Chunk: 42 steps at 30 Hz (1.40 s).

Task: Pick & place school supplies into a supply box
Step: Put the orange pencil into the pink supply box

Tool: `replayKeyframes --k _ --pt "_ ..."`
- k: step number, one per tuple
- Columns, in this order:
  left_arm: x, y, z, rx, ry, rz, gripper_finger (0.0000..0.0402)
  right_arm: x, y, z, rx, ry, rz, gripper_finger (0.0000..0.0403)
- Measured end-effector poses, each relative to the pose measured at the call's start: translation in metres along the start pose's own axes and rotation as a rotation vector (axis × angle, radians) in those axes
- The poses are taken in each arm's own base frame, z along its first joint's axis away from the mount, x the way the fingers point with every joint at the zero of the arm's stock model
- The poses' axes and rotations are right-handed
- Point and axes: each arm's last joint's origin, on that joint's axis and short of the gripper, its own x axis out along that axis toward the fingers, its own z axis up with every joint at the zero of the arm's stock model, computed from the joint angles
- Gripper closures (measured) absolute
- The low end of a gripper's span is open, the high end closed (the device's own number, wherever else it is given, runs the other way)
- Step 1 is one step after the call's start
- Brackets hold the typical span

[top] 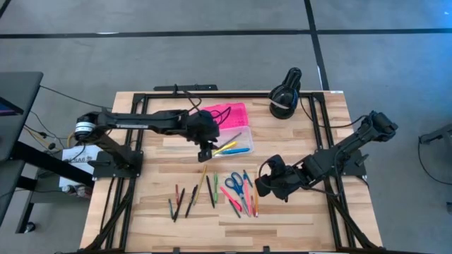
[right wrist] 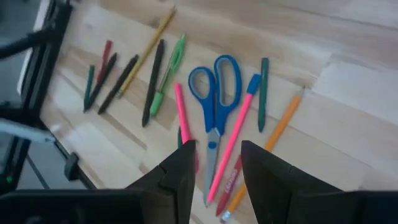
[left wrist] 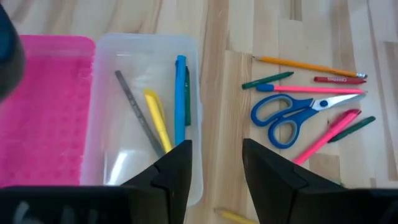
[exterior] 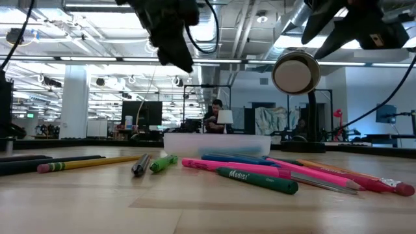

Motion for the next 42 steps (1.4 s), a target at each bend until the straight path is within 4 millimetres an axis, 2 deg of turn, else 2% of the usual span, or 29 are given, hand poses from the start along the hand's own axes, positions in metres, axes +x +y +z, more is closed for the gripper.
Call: replayKeyframes --k 4,10,15,23,29,42 --pt "-0.017 -0.005 -0.002 0.014 -0.01 0.044 0.0267 0.018 -0.002 -0.007 0.024 0.001 -0.068 0.0283" --pt "-0.035 -0.006 -0.009 0.015 0.013 0.132 0.0267 0.055 -0.004 -0.026 0.085 0.125 -0.158 0.0283" --pt "-0.04 -0.007 -0.011 -0.003 0.024 0.142 0.0267 0.072 -0.007 -0.035 0.158 0.136 -0.21 0.0283" --pt "-0.04 -0.009 -0.012 -0.006 0.03 0.14 0.0267 0.094 -0.008 -0.044 0.166 0.154 -0.218 0.0283" --pt "-0.04 -0.009 -0.012 -0.006 0.029 0.14 0.0267 0.103 -0.012 -0.047 0.169 0.157 -0.259 0.0283" --pt "-0.039 -0.013 -0.012 0.002 0.03 0.132 0.0267 0.105 -0.015 -0.039 0.16 0.097 -0.284 0.0283"
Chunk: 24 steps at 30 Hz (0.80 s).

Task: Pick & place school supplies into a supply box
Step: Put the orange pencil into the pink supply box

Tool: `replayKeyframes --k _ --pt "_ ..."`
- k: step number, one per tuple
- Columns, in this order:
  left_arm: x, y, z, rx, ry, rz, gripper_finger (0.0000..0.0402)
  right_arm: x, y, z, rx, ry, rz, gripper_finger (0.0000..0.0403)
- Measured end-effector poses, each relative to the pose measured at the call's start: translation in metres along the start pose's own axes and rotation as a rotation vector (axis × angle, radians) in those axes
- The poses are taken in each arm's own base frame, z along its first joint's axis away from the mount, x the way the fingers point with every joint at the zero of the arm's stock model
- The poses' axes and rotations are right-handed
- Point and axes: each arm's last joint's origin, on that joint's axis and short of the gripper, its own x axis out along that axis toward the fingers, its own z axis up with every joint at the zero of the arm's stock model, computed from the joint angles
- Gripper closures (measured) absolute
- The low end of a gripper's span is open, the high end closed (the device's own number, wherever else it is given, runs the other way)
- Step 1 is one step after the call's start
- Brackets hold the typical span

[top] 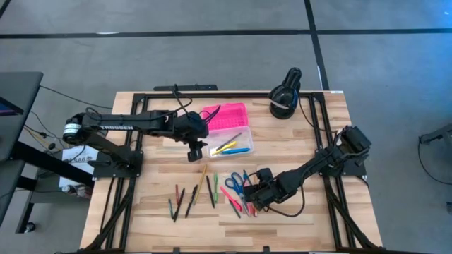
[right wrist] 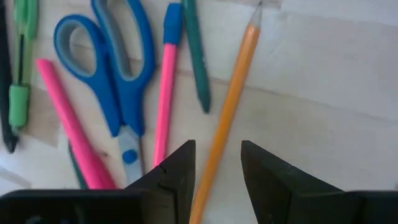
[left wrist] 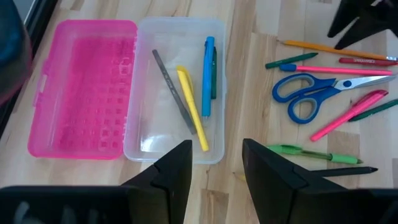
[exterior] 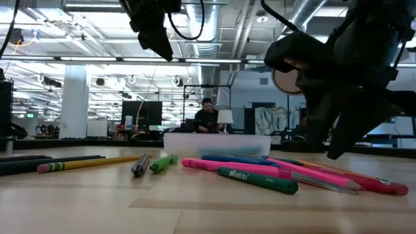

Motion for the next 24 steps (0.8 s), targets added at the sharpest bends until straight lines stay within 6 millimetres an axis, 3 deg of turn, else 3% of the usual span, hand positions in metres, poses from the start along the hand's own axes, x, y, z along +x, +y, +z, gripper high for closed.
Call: replayKeyframes --k 10,24 --pt "0.0 -0.006 -0.001 0.011 0.003 -0.012 0.0267 0.018 0.004 0.001 -0.043 0.078 -0.015 0.0283" --pt "0.0 -0.008 -0.002 -0.006 0.01 -0.013 0.0267 0.018 -0.004 -0.003 -0.062 0.19 -0.112 0.0299"
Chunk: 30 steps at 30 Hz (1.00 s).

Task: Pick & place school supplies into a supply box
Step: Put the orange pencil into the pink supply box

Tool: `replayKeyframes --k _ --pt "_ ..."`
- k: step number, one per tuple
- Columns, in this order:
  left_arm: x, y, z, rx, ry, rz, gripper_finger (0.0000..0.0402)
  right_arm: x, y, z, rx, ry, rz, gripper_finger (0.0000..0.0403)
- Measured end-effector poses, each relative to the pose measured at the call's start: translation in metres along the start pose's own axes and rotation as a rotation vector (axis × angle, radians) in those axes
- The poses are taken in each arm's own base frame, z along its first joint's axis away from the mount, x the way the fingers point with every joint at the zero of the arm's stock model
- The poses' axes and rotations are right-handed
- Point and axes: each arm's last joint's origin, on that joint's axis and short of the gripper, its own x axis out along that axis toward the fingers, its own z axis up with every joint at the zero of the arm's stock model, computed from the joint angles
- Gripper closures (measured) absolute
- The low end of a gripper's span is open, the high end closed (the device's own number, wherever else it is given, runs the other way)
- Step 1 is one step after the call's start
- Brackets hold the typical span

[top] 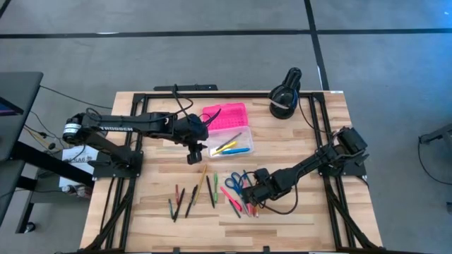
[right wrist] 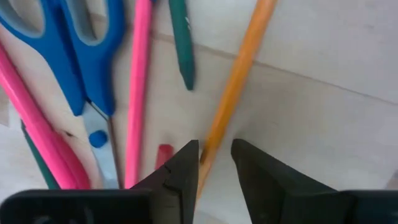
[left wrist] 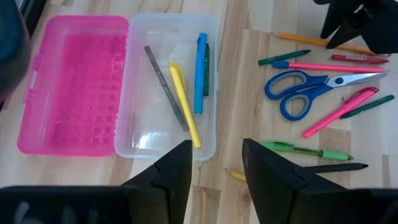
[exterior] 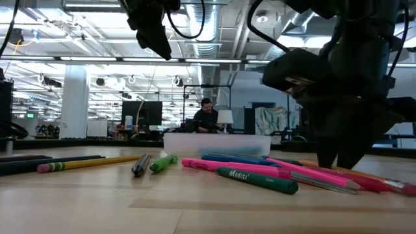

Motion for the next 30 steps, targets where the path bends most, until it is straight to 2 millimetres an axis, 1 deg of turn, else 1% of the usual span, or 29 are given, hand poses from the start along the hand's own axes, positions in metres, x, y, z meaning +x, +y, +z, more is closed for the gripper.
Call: replayKeyframes --k 13,22,30 --pt "-0.001 -0.01 -0.002 0.033 0.007 0.023 0.0267 0.0 -0.006 -0.002 -0.079 0.051 -0.067 0.0394" --pt "-0.002 -0.018 -0.003 0.038 0.006 0.007 0.0267 -0.001 -0.007 -0.002 -0.117 0.065 -0.075 0.0397" --pt "-0.002 -0.023 -0.004 0.045 0.006 -0.003 0.0267 -0.007 -0.003 -0.003 -0.166 0.07 -0.108 0.04"
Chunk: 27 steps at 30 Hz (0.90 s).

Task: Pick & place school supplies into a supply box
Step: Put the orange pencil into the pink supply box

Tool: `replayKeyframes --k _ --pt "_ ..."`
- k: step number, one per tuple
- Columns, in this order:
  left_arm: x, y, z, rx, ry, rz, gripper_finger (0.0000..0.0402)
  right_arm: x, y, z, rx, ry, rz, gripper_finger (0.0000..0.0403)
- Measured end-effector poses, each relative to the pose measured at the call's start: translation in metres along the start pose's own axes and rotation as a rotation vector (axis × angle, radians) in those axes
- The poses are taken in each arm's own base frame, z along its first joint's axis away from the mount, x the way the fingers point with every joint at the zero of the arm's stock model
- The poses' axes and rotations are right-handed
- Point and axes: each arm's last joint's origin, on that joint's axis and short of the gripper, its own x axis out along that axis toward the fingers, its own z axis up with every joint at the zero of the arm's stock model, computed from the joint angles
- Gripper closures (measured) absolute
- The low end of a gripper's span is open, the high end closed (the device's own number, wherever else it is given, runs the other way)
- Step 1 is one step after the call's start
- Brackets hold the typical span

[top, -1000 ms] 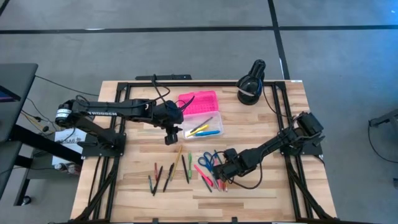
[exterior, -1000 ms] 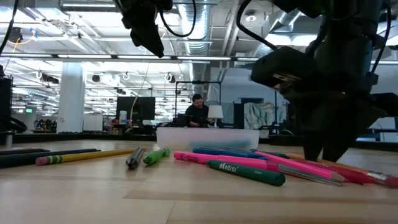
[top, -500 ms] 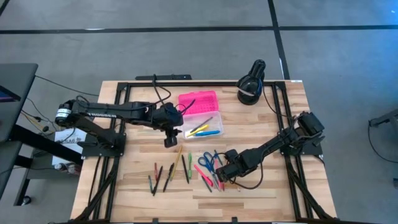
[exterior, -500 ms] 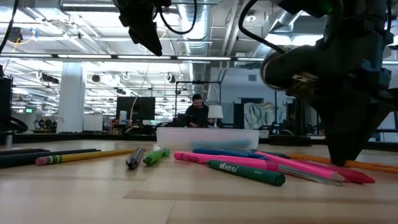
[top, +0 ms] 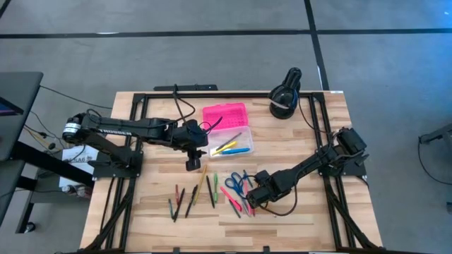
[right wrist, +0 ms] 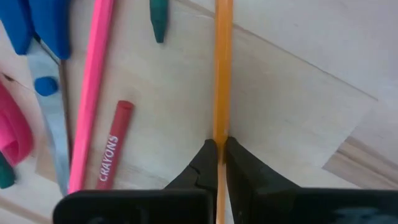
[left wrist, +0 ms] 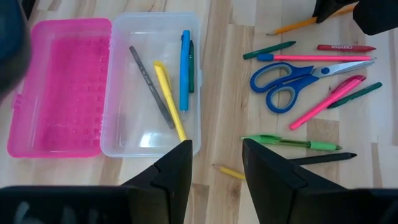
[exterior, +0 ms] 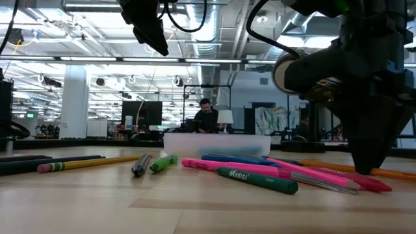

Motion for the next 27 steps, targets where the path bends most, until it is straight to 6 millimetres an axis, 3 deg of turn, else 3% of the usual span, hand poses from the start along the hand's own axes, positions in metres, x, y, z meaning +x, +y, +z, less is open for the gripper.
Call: replayKeyframes --k 13,27 --pt "0.0 0.0 0.0 0.0 0.0 -0.001 0.0267 -0.009 0.005 -0.001 -0.05 -0.006 -0.028 0.0402" --pt "0.0 0.0 -0.002 0.003 0.016 0.001 0.0267 -0.037 0.019 0.001 -0.134 -0.032 -0.039 0.0402"
